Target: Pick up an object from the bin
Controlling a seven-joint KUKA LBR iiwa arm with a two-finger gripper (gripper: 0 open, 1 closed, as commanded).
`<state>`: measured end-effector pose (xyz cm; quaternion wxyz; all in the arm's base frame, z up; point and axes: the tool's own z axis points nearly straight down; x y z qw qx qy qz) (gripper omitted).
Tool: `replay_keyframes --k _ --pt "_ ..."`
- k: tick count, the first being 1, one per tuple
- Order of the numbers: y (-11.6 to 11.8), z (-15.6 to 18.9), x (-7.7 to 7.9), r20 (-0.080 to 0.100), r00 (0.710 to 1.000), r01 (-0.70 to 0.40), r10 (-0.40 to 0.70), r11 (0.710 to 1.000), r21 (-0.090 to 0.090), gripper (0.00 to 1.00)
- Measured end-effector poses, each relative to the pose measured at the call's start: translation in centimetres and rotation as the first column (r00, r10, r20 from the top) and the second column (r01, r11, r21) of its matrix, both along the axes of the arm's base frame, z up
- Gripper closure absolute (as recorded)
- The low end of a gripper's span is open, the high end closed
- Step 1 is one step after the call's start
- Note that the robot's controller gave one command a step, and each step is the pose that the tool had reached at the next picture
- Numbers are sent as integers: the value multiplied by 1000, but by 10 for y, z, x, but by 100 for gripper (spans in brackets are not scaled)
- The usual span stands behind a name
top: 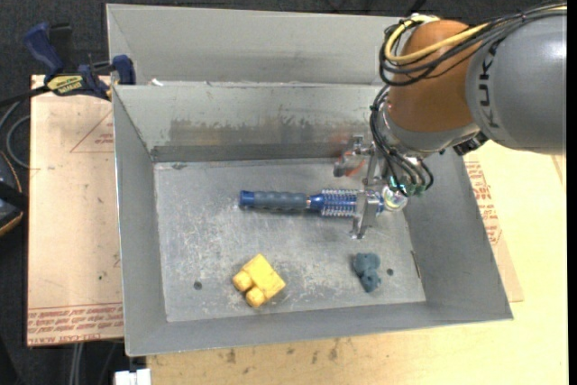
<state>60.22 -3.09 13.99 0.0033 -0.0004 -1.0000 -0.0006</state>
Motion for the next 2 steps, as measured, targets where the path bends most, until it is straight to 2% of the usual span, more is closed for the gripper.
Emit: replay_keyframes --k 1,2 --pt "-21 -68 8 19 991 -131 131 991 -1 0" --pt "-21 -65 10 26 991 -131 131 991 -3 100"
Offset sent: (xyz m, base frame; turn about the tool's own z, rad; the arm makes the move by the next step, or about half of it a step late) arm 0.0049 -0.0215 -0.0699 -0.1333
